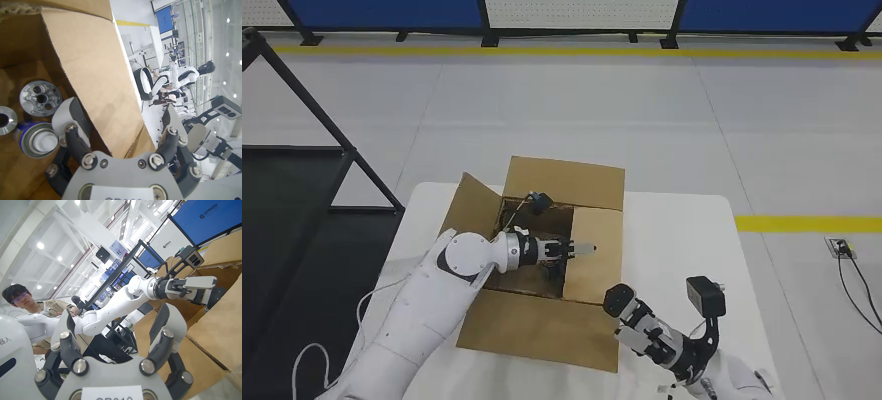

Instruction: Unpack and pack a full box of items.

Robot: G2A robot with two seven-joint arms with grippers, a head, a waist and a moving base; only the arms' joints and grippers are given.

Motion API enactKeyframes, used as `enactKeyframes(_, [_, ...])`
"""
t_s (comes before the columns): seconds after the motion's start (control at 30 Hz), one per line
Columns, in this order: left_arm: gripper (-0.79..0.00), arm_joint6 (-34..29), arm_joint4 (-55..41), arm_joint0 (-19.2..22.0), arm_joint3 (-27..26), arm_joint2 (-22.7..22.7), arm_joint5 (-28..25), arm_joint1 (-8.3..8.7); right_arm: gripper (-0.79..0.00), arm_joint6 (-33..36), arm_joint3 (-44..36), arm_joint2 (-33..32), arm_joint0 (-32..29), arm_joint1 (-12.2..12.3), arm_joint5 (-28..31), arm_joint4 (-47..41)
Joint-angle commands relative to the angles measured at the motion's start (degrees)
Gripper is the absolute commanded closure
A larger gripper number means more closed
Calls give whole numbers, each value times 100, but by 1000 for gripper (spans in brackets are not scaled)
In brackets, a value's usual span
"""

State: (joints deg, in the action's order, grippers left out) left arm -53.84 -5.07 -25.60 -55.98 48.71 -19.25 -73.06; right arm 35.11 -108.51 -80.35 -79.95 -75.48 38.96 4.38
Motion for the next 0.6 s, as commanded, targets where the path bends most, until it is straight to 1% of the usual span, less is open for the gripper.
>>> enactKeyframes(0.0, [-785,2,-56,39,104,-52,-49,-40,-785,-10,3,6,0,12,-6,4])
enactKeyframes(0.13, [-785,36,-191,76,214,-93,-263,-102,-785,-24,-5,27,4,38,-17,12])
enactKeyframes(0.3, [-785,3,-251,58,171,-39,-507,-110,-785,-36,-36,55,16,70,-30,52])
enactKeyframes(0.43, [-785,9,-276,-21,-17,79,-617,-77,-785,-40,-71,81,21,95,-19,89])
enactKeyframes(0.57, [-785,32,-307,-120,-310,227,-636,-33,-785,-45,-103,101,38,120,10,114])
